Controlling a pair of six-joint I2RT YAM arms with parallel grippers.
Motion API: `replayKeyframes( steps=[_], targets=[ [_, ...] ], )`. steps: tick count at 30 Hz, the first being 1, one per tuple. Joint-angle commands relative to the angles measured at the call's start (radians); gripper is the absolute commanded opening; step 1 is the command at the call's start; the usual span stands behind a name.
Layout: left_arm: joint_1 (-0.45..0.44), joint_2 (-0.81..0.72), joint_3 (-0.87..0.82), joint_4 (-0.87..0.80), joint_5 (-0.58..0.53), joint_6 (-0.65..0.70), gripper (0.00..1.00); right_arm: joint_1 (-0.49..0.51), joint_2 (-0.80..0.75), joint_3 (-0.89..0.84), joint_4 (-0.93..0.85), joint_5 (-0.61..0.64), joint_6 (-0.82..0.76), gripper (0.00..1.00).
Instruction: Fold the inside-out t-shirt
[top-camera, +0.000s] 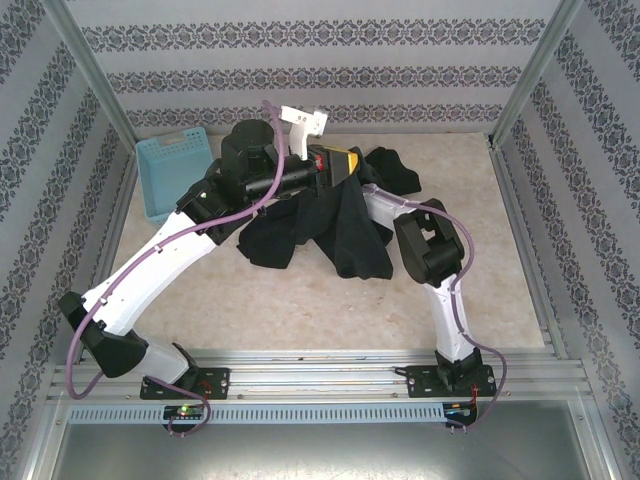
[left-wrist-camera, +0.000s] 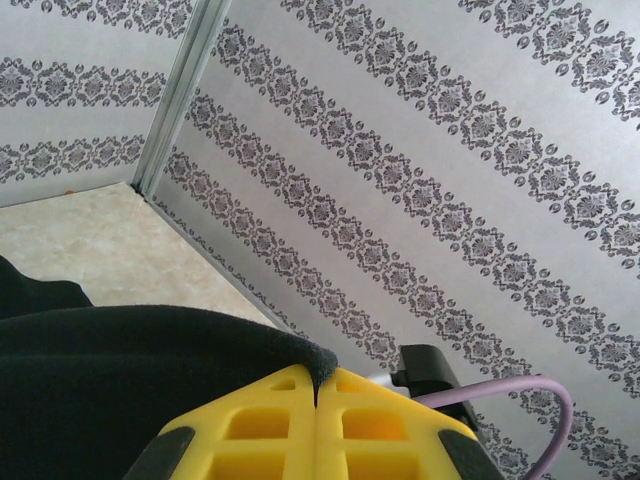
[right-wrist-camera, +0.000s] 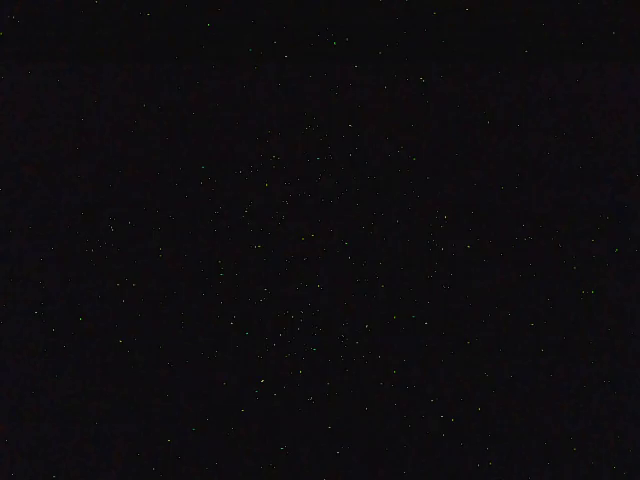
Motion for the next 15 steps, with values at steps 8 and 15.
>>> replayKeyframes(
  steps=[8,15],
  targets=[
    [-0.007,-0.038,0.023,0.029,-0.055,0.03,0.0,0.024,0.111,0.125,-0.254,0.069,0.001,0.66],
    [0.015,-0.044,0.029,-0.057,-0.195,0.066,0.0,0.021,-0.083,-0.139,0.011,0.003,-0.052,0.23]
  ],
)
